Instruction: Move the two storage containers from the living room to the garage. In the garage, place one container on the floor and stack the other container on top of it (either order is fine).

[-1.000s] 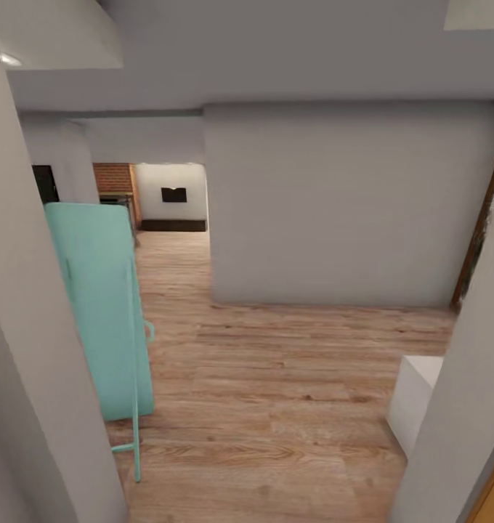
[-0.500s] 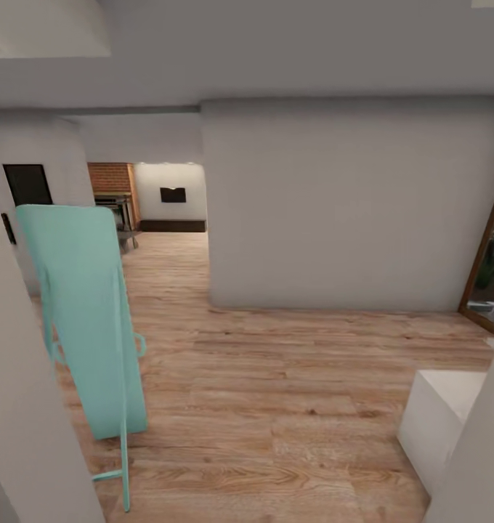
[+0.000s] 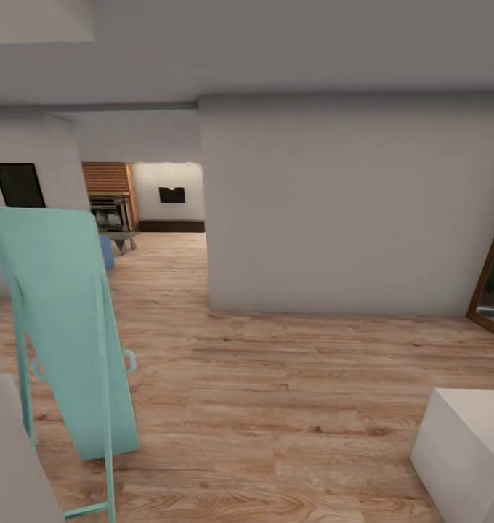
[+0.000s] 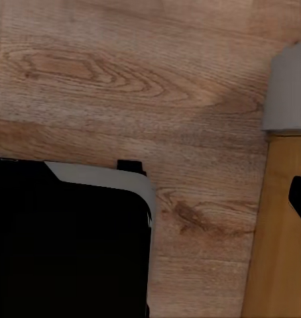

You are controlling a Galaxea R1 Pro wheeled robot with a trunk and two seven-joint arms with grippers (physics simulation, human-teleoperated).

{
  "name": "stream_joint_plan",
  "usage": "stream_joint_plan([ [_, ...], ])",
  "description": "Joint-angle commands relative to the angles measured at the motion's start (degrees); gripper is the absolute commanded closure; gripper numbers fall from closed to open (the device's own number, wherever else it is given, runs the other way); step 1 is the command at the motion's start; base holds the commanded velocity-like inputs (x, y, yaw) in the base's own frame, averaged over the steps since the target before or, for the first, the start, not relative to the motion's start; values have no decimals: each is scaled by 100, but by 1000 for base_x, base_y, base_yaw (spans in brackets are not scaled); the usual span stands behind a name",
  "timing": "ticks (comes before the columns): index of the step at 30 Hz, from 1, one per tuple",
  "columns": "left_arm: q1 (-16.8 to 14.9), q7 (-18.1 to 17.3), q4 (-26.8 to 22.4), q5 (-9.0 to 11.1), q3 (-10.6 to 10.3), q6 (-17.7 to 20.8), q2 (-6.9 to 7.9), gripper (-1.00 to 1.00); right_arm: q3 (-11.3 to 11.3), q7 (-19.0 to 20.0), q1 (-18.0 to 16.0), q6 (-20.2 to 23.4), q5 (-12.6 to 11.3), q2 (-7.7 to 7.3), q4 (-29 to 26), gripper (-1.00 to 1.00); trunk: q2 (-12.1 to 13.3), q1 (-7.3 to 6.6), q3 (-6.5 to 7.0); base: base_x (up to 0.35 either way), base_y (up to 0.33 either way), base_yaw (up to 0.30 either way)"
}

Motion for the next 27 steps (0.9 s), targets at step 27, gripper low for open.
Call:
stream_joint_plan([
  [27,-5,5,4,6,28,-24,-1,-100,48,-7,-8,-29,-43,4,17,-100,-6,4,-9,323,0,0],
])
